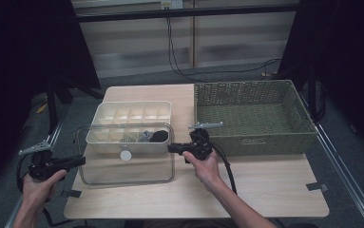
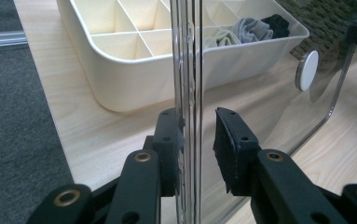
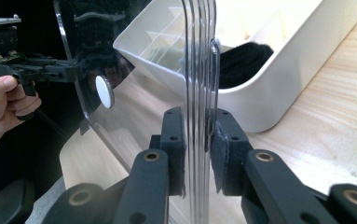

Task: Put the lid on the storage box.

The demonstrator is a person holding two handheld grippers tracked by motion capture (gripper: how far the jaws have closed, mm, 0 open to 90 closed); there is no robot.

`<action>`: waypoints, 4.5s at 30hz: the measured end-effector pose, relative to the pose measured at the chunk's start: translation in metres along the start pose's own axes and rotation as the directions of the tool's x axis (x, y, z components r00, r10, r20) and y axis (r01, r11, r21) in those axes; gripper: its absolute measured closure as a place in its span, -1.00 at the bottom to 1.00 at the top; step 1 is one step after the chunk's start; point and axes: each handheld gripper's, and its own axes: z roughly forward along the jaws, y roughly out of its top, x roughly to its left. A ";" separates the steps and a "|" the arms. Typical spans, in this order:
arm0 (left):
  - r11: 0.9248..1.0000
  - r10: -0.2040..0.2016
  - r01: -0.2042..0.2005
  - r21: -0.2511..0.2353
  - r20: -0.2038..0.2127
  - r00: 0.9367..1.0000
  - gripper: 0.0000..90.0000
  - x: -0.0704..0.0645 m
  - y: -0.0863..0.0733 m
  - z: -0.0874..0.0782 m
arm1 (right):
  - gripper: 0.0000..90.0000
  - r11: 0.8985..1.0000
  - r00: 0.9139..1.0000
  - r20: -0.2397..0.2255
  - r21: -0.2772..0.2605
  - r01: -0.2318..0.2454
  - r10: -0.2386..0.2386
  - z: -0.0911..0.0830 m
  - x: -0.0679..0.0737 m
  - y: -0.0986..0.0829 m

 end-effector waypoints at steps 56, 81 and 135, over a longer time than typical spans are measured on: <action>0.998 0.054 -0.054 -0.013 -0.042 0.998 0.55 0.017 0.070 0.011 | 0.68 0.998 0.998 0.055 -0.050 0.029 -0.026 0.004 -0.005 0.075; 1.000 0.016 -0.017 -0.025 -0.066 0.998 0.52 0.033 0.113 0.020 | 0.67 0.998 0.994 0.105 -0.056 0.043 -0.037 0.010 -0.004 0.106; 1.000 -0.022 0.022 -0.005 -0.055 0.998 0.50 0.050 0.113 0.033 | 0.64 0.998 0.986 0.159 -0.026 0.049 -0.044 0.022 -0.004 0.115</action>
